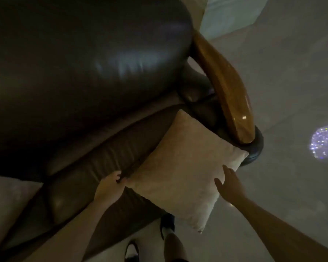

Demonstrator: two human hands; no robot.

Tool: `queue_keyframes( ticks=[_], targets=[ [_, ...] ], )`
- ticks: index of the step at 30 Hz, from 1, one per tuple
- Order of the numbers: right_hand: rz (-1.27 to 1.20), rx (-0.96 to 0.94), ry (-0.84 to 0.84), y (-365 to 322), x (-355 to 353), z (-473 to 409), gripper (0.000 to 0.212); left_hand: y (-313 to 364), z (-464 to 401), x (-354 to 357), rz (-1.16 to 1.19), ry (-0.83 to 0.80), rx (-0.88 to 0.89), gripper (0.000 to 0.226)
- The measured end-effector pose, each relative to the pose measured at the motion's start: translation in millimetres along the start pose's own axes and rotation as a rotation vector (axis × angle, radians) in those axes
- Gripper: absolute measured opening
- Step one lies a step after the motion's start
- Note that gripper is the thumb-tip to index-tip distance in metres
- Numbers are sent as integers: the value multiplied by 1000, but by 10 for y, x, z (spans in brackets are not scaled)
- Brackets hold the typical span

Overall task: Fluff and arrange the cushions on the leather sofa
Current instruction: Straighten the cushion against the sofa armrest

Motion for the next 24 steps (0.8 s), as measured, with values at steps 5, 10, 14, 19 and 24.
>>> queue_keyframes(
  ticks=[5, 10, 14, 19, 24],
  targets=[
    [-336, 304, -33, 242, 129, -493, 74, -148, -263, 355, 115, -43, -161, 50],
    [-714, 560, -39, 551, 397, -708, 80, -264, -473, 552, 276, -50, -260, 55],
    [-961, 636, -214, 658, 655, -788, 76, -311, -561, 693, 474, -32, -341, 55],
    [-1059, 667, -289, 707, 758, -846, 63, -335, -550, 807, 647, -9, -459, 68],
    [-917, 686, -158, 667, 663, -860, 17, -185, -441, 911, 691, 74, -407, 81]
  ],
)
Point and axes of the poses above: each hand's wrist, its own z-axis away from the middle knuckle, its own x-axis out of the palm, y = z × x, the point moved 5 cm from there along -z, towards the middle knuckle, and after that the axes turned 12 degrees about z, right-handed, at the moved point
